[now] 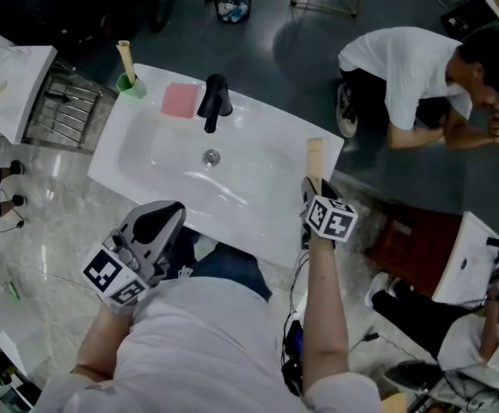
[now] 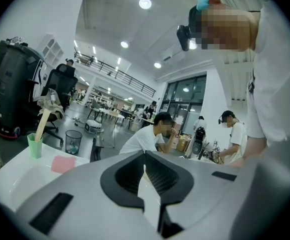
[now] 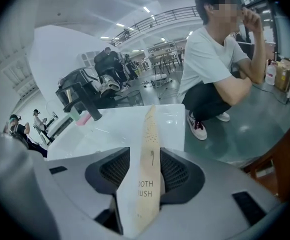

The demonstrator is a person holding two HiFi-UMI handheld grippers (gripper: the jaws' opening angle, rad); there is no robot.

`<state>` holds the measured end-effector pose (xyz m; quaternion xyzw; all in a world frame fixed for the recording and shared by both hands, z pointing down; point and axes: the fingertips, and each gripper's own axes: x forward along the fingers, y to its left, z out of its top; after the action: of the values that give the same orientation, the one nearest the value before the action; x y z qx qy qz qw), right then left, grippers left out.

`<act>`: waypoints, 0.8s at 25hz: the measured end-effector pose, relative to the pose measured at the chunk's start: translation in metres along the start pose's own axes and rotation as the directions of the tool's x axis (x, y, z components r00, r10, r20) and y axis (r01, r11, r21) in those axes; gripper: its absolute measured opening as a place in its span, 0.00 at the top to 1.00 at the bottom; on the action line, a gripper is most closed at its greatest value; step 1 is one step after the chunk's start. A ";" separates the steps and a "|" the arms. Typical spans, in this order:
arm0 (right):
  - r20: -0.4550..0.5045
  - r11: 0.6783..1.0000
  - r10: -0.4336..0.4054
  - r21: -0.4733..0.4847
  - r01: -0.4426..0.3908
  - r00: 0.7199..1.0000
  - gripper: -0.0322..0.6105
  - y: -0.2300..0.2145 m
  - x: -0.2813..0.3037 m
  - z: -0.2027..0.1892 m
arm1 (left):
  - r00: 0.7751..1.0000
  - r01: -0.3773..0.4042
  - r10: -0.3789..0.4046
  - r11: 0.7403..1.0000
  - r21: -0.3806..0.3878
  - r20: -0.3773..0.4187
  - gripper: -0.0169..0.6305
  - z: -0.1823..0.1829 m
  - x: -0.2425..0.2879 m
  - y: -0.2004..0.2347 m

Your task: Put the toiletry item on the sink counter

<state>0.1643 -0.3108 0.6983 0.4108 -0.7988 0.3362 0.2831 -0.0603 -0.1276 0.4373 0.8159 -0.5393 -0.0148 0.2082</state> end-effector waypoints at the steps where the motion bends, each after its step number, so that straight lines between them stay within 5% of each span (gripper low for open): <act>1: 0.005 1.000 -0.007 -0.003 0.007 1.000 0.67 -0.001 -0.002 0.002 | 1.000 0.004 -0.004 1.000 0.001 0.001 0.95 0.000 0.000 0.000; 14: 0.144 1.000 -0.021 0.025 0.018 0.989 0.66 0.003 -0.048 0.040 | 0.993 0.117 -0.117 0.993 0.027 -0.004 0.95 0.012 0.019 -0.006; 20: 0.202 1.000 -0.017 0.024 0.013 0.979 0.81 0.019 -0.081 0.060 | 0.984 0.179 -0.179 0.983 0.042 -0.009 0.95 0.026 0.032 -0.012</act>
<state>0.1783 -0.3112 0.5966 0.4521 -0.8165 0.2994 0.1982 -0.0435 -0.1601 0.4159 0.8654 -0.4633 -0.0199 0.1899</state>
